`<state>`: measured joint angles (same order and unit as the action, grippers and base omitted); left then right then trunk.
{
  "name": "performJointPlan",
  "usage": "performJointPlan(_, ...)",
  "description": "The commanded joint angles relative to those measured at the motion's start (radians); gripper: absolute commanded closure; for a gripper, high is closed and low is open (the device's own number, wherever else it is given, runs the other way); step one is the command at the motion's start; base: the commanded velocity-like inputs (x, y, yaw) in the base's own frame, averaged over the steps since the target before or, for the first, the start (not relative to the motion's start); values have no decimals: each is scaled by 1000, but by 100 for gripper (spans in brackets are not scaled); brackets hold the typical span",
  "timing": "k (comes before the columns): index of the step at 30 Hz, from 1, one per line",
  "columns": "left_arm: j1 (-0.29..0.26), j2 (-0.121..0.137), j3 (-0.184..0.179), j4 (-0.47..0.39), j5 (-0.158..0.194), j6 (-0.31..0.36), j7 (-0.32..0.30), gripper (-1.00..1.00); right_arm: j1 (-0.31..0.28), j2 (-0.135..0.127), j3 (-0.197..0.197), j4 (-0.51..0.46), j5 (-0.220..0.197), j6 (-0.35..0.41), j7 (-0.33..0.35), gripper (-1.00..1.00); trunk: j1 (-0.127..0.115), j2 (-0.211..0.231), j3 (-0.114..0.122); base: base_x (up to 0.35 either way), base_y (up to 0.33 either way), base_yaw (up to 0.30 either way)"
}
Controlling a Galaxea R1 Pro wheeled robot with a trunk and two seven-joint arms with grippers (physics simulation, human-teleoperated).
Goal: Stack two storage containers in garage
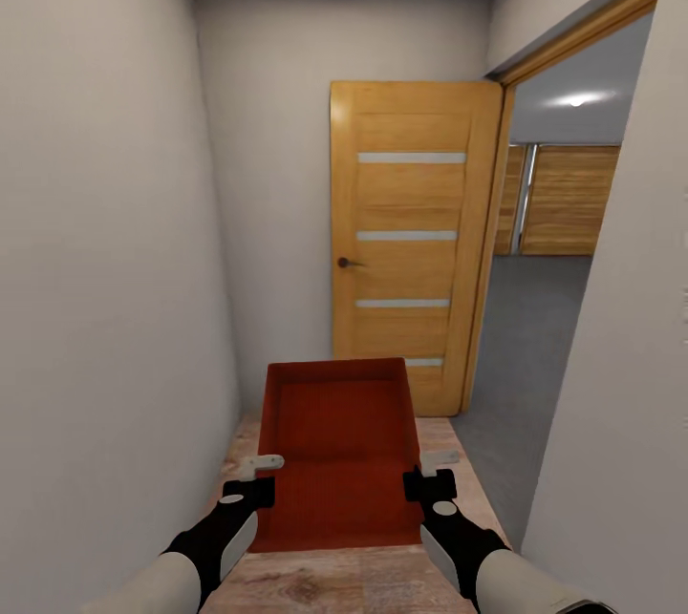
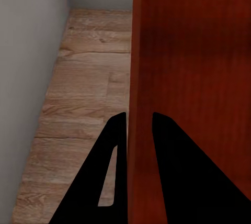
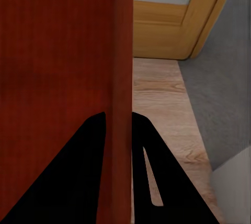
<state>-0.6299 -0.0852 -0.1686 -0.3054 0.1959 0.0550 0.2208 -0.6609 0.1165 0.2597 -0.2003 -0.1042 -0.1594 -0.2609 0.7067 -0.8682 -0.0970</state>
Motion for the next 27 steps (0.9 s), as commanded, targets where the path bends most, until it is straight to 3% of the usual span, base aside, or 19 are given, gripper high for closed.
performJointPlan(1, -1, 28, 49, -5, -12, -45, 44, 100, -1, -1, -42, 3, -90, -8, -23, 100, 0, -1, -2, 74, 0, -229)
performJointPlan(19, -1, 27, 50, -2, -10, -60, 45, 100, -1, -1, -42, 4, -91, -8, -23, 100, 0, -1, -2, 12, 0, -276)
performJointPlan(27, -1, 27, 50, 1, -9, -58, 45, 100, -1, -1, -42, 4, -91, -8, -21, 100, 0, -1, -2, 236, 127, -283)
